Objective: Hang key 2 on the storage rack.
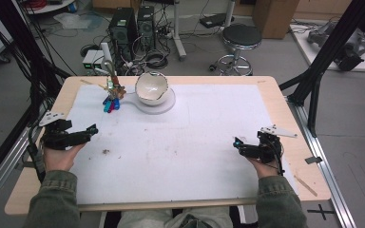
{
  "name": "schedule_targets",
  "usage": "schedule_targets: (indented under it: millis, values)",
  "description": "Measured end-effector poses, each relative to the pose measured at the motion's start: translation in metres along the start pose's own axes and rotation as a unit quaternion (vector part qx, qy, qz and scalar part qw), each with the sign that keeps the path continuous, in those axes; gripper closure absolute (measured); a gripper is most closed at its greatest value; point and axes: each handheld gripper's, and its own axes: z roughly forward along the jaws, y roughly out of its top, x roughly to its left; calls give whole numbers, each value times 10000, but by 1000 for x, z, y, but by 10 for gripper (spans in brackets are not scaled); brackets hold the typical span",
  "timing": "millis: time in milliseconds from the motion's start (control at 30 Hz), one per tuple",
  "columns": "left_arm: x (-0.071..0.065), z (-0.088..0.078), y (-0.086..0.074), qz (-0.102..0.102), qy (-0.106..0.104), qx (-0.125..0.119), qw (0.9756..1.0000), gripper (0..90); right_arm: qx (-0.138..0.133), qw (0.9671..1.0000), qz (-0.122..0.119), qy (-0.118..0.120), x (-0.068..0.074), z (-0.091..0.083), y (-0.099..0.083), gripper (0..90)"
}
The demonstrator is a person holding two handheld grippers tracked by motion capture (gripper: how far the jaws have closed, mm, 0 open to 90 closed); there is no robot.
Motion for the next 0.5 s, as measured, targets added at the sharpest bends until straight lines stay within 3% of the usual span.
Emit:
schedule_targets:
  millis: [100, 300, 367, 500]
  values:
    - [3, -4, -10, -110, -35, -235, 9997, 16, 2, 10000, -4, -7, 1, 0, 0, 9]
    - [10, -7, -29, -228, 163, -112, 9995, 16, -3, 10000, 5, -7, 1, -1, 0, 9]
    - [13, -9, -32, -342, 99, -136, 9993, 16, -6, 10000, 8, -8, 2, -1, 0, 9]
    - [14, -10, -33, -381, 128, -185, 9990, 16, -1, 10000, -46, -31, 2, 0, 0, 9]
